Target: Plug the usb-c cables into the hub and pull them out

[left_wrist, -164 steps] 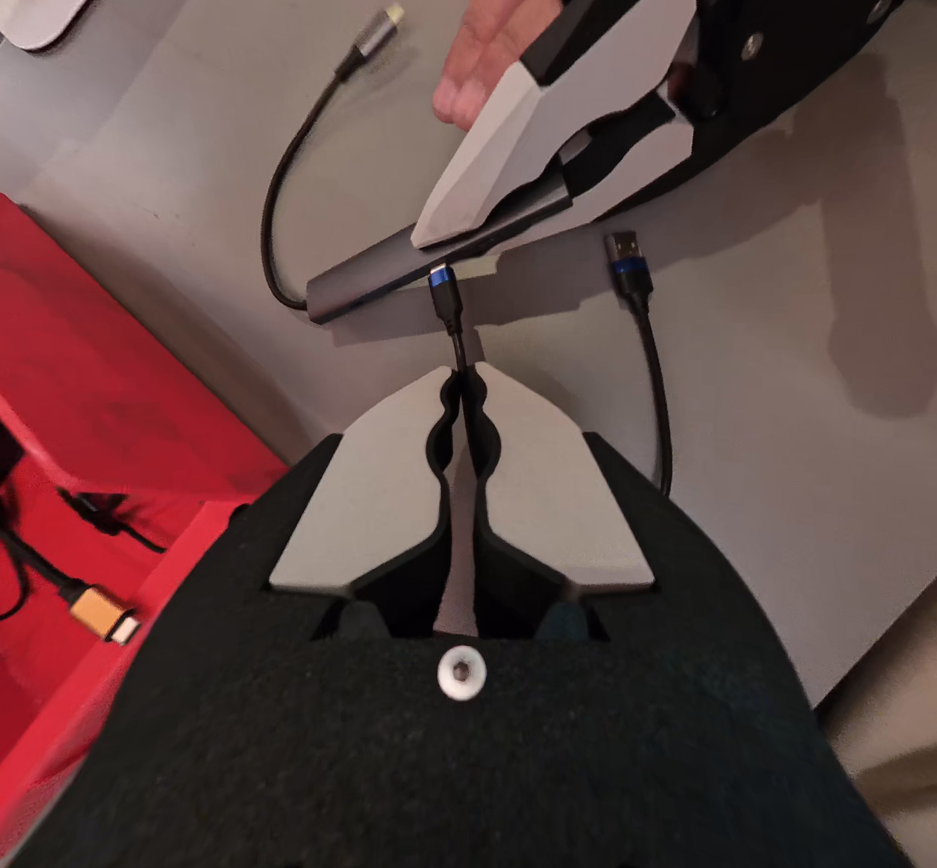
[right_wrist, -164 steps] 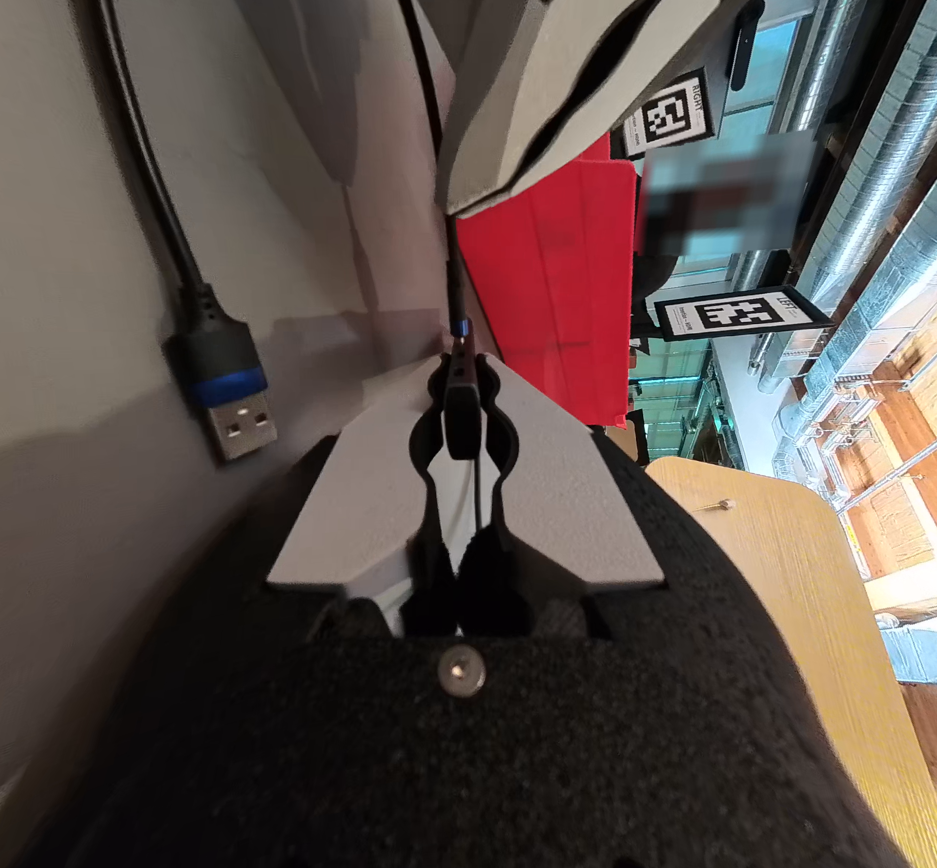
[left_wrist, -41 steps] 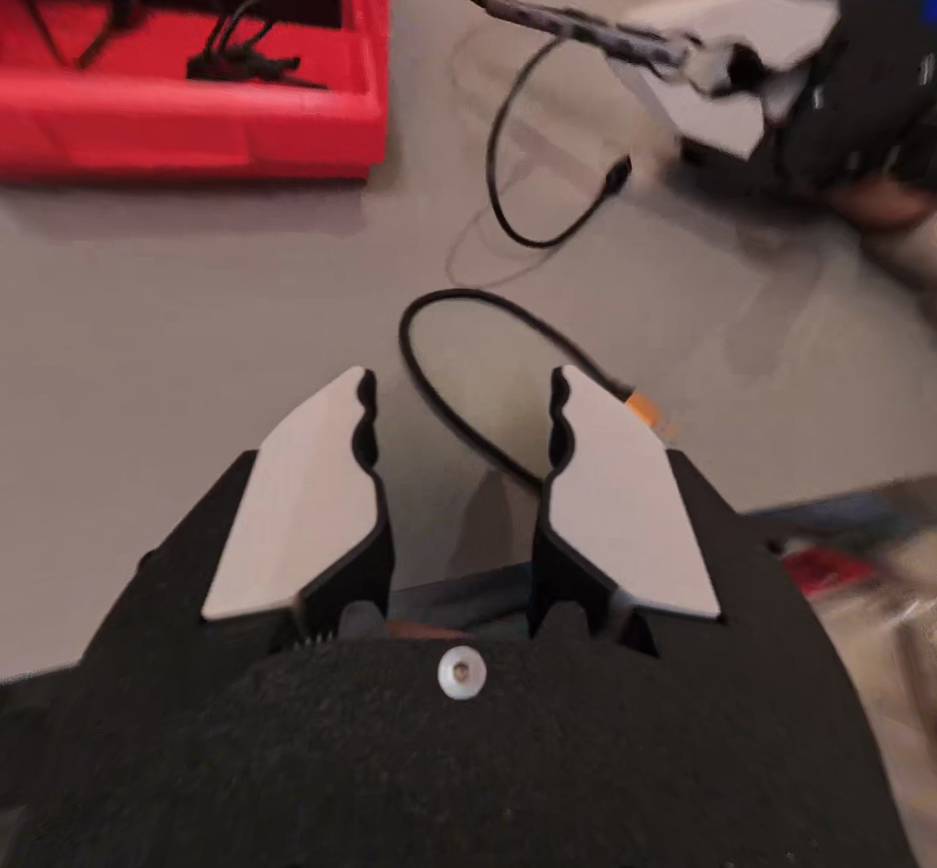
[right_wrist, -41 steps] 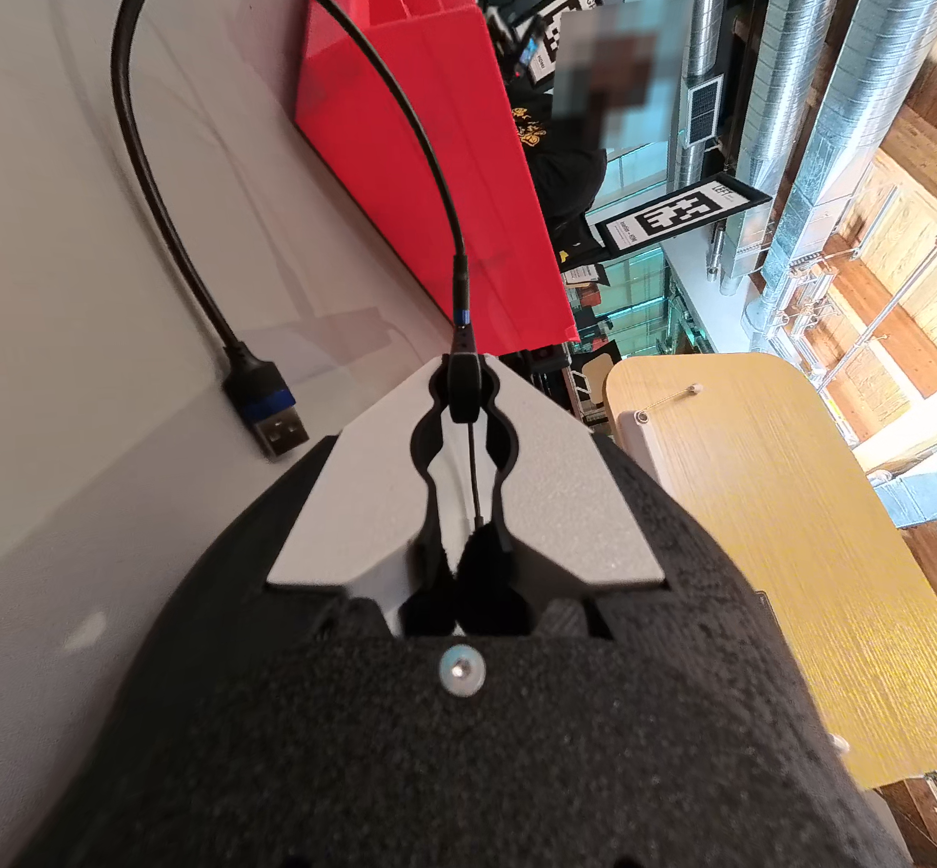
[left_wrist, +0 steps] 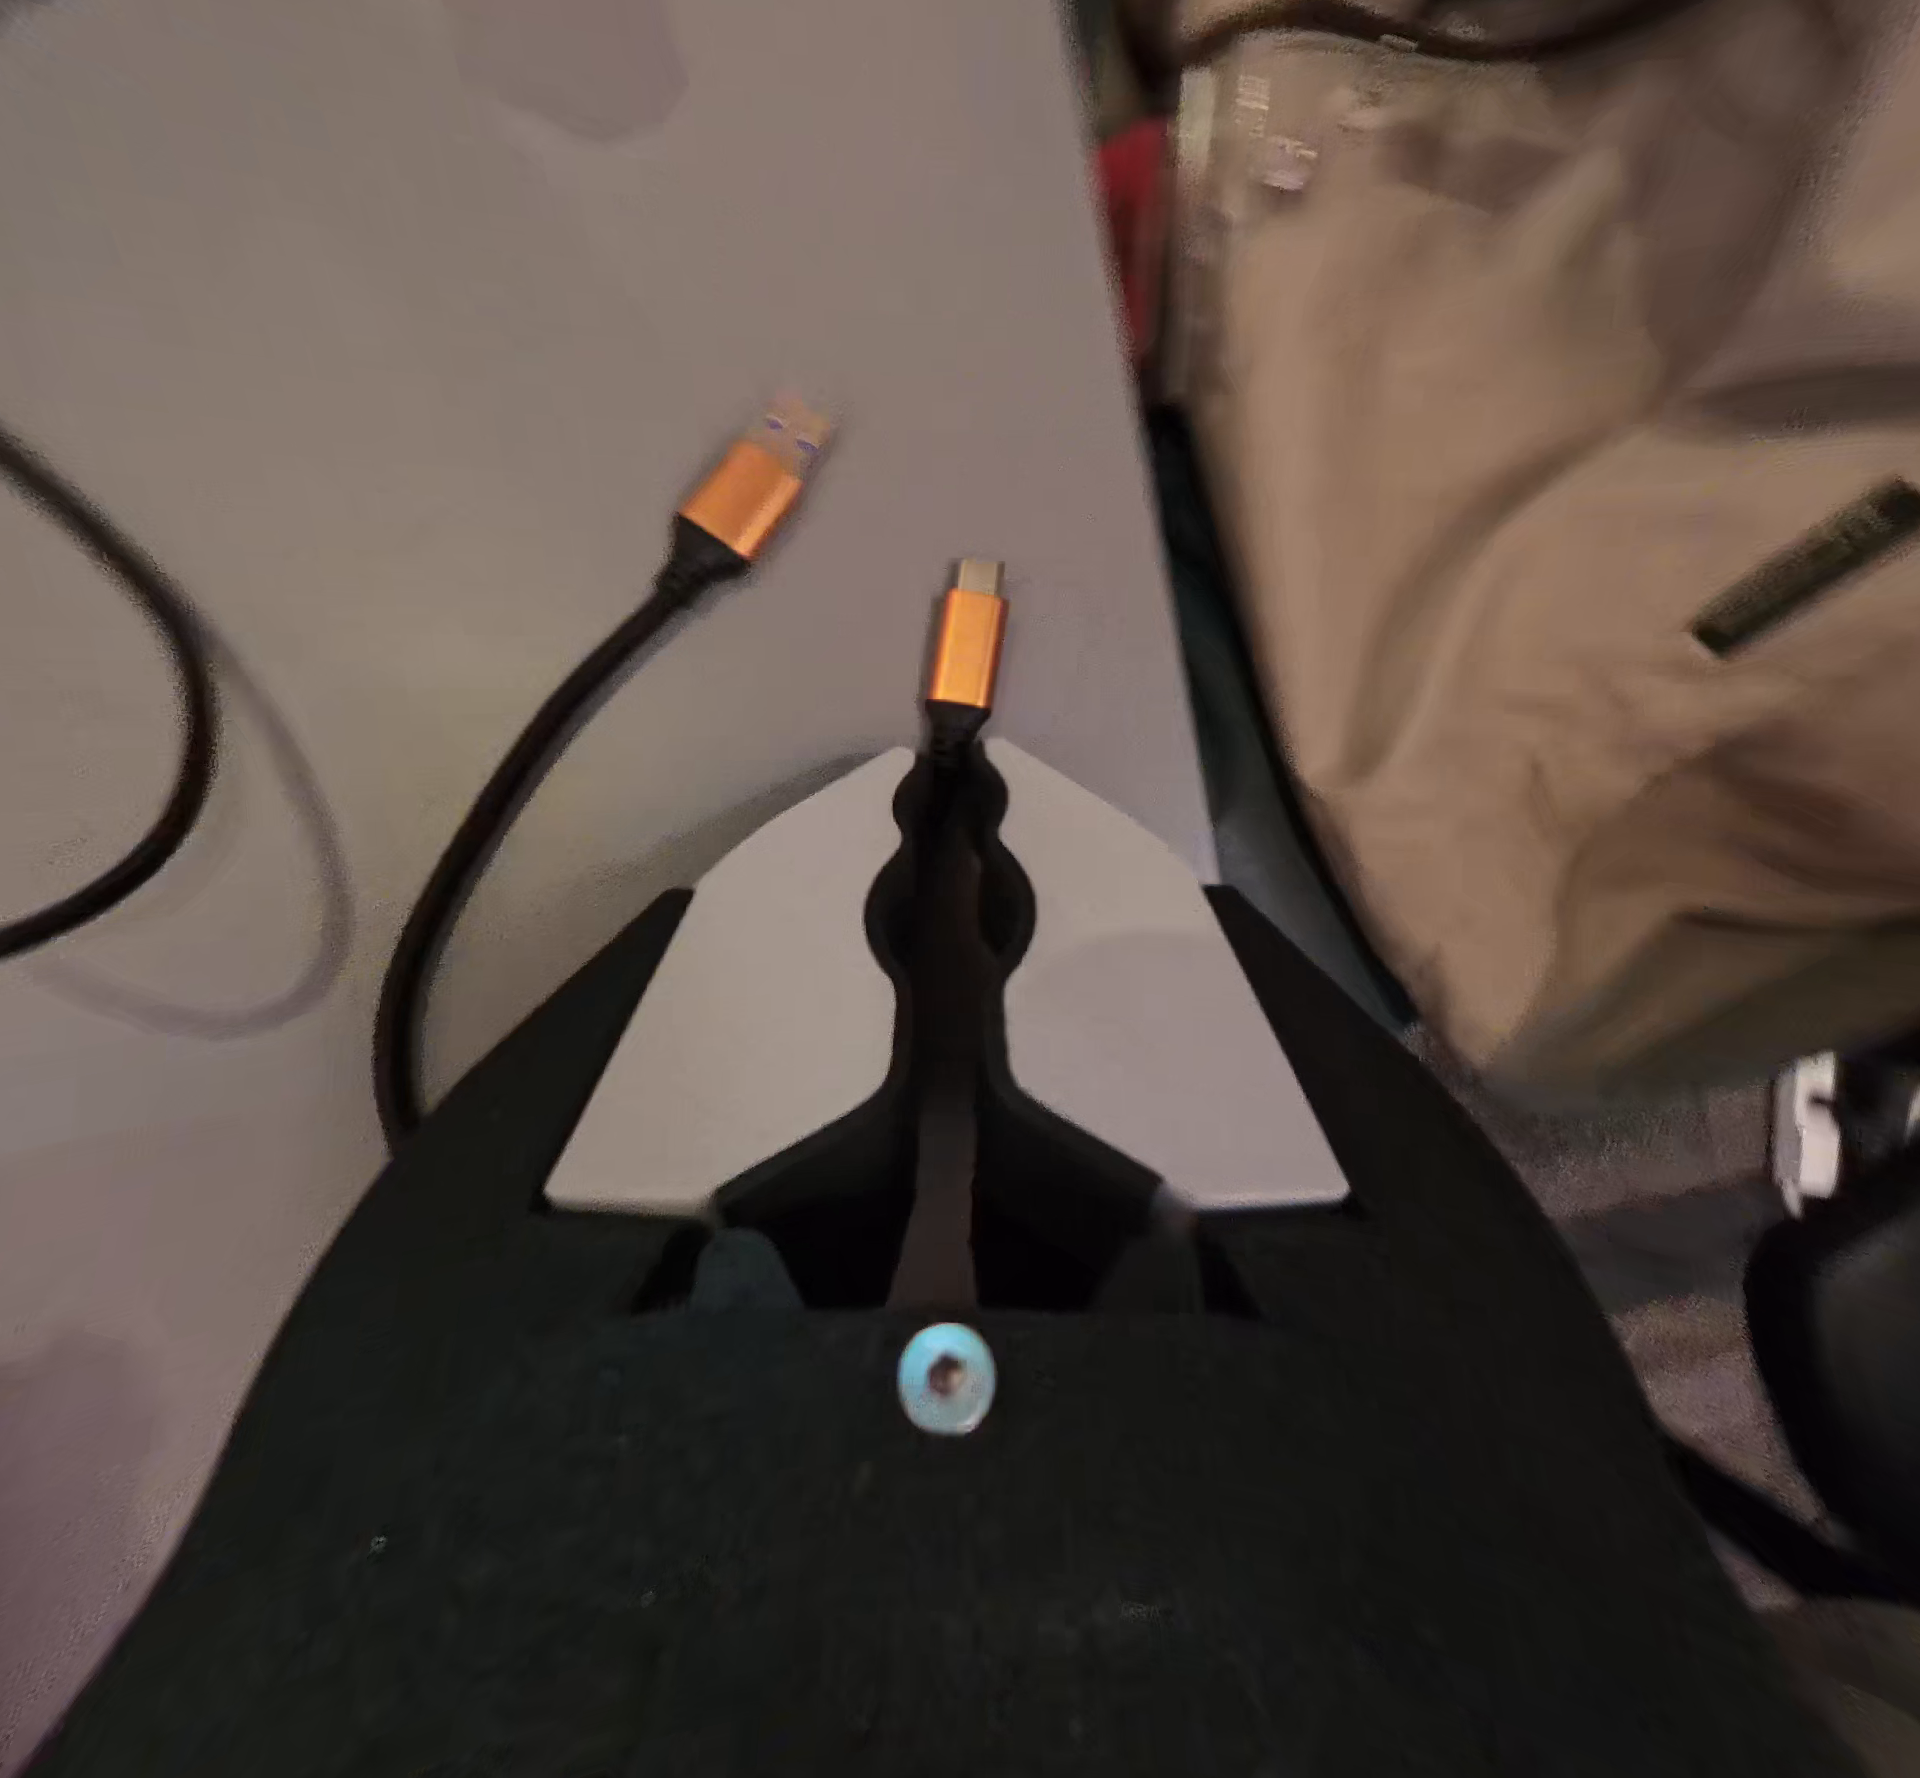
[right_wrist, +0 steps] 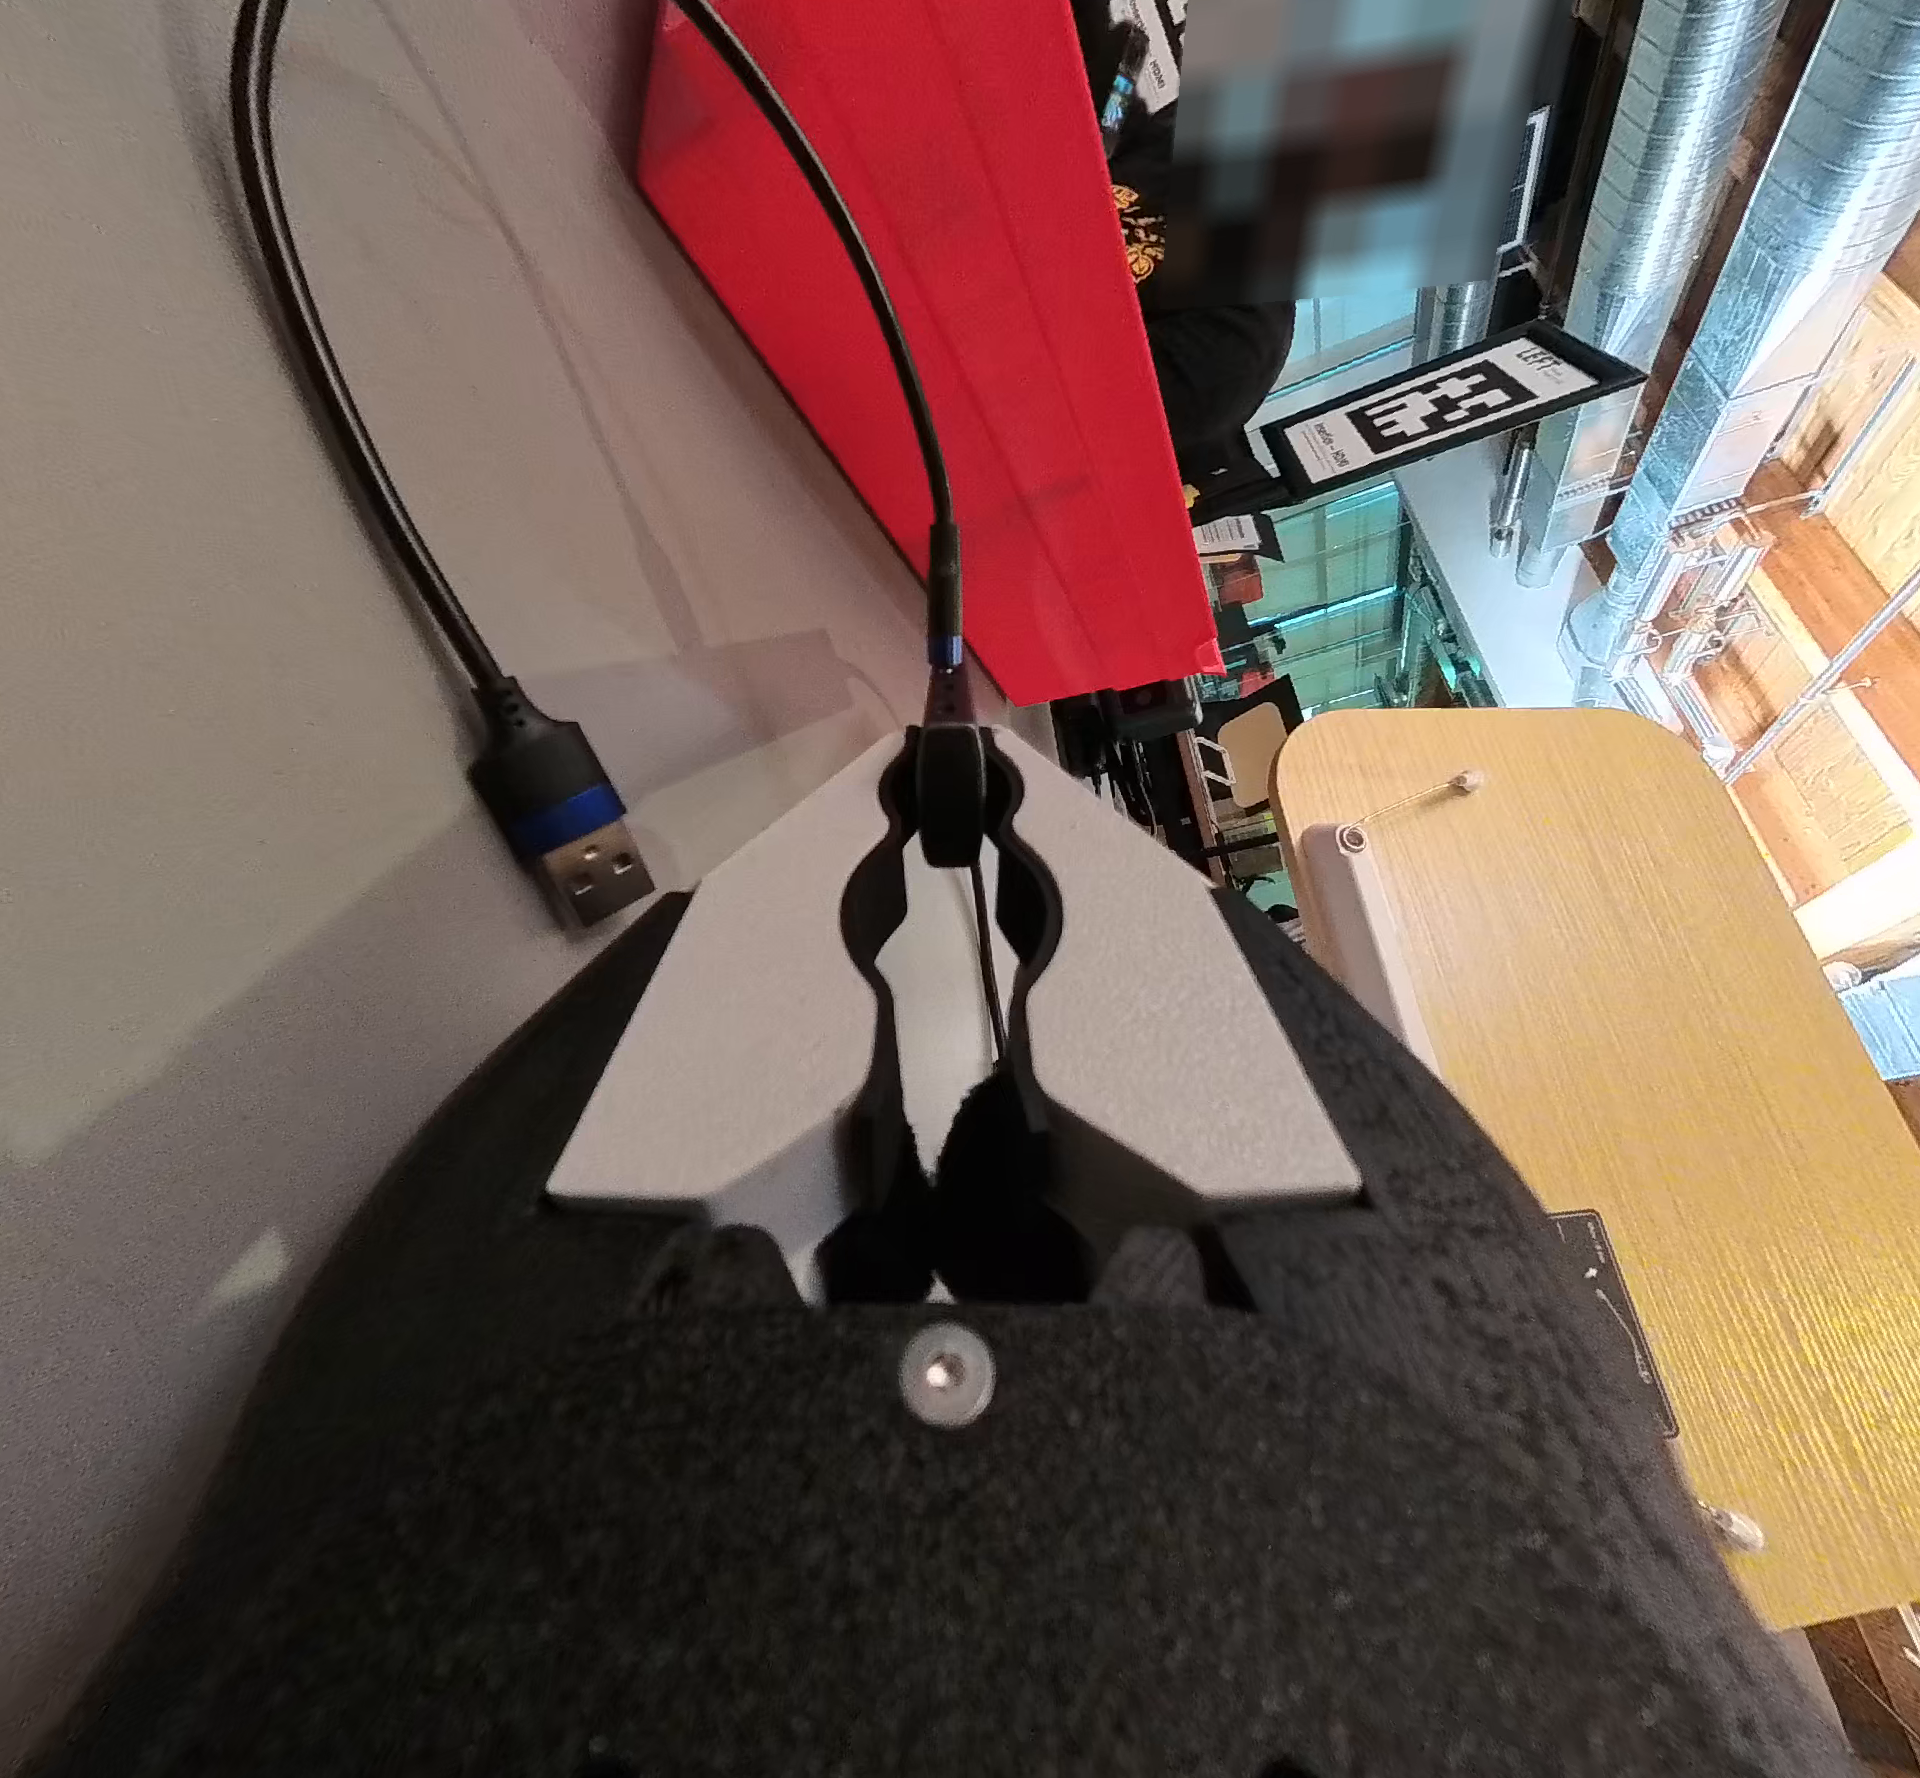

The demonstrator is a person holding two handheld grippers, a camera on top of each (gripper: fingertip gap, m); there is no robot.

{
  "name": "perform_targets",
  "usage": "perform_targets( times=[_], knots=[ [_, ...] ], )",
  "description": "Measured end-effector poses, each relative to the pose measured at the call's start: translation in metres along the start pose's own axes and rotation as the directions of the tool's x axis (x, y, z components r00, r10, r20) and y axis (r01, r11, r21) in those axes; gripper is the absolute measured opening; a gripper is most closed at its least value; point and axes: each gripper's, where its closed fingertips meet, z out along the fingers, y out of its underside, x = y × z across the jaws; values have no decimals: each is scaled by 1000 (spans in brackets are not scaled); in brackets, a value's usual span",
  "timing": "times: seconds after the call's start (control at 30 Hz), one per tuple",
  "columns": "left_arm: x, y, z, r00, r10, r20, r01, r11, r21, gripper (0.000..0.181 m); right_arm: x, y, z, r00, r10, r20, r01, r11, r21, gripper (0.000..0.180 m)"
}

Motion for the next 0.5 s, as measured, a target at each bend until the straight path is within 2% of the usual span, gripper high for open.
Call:
perform_targets(
  times=[0.13,0.23,0.33,0.5],
  knots=[
    [-27,-5,-1,964,-152,217,161,987,-26,6,2,-2,-1,1000,4,-7,-4,1000,8,9],
    [-39,-21,-10,910,-237,341,238,970,39,5,1,-2,-1,1000,-4,-7,4,1000,8,9],
    [-58,-47,-34,821,-330,466,295,944,148,5,-1,-5,-2,1000,-21,-4,21,1000,10,9],
    [-111,-75,-63,655,-425,625,411,894,178,5,-4,-8,0,999,-40,4,40,999,-6,9]
  ],
)
